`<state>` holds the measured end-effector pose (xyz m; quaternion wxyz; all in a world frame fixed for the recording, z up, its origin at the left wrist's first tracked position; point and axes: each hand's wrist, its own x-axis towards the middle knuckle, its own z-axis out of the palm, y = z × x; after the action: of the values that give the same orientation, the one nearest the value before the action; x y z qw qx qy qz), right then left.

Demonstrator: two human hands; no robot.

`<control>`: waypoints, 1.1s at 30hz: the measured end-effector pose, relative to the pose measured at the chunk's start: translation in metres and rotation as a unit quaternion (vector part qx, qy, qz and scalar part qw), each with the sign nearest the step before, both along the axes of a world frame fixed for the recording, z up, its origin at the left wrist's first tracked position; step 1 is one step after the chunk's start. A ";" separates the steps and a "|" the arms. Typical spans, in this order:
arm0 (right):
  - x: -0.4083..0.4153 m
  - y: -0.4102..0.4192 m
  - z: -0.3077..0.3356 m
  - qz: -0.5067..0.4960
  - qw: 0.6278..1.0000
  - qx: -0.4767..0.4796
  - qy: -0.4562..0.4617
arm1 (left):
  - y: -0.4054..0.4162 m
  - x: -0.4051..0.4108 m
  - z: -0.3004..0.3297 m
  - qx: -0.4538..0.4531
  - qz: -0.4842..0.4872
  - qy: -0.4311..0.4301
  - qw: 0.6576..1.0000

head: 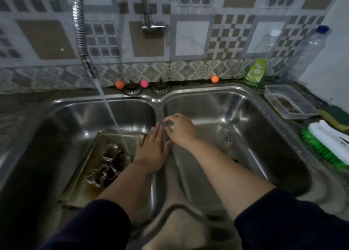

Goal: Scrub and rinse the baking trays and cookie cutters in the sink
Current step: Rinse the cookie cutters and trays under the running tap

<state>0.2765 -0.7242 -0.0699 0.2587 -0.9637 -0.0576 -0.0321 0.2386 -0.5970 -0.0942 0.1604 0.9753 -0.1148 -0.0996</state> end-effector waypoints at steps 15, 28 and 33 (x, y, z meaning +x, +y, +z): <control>-0.019 0.143 -0.067 0.010 0.981 -0.026 0.194 | 0.154 0.002 -0.044 0.029 0.083 0.154 0.984; 0.007 0.133 -0.025 0.001 0.995 0.098 -0.032 | 0.139 0.027 -0.022 -0.332 0.175 0.029 0.927; -0.001 0.119 -0.015 0.001 0.986 0.168 -0.002 | 0.125 0.031 -0.015 -0.524 0.265 0.151 0.795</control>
<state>0.2756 -0.6051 -0.0848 0.4169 -0.9064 -0.0527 -0.0435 0.2692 -0.4716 -0.1089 0.6824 0.7069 0.1392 -0.1235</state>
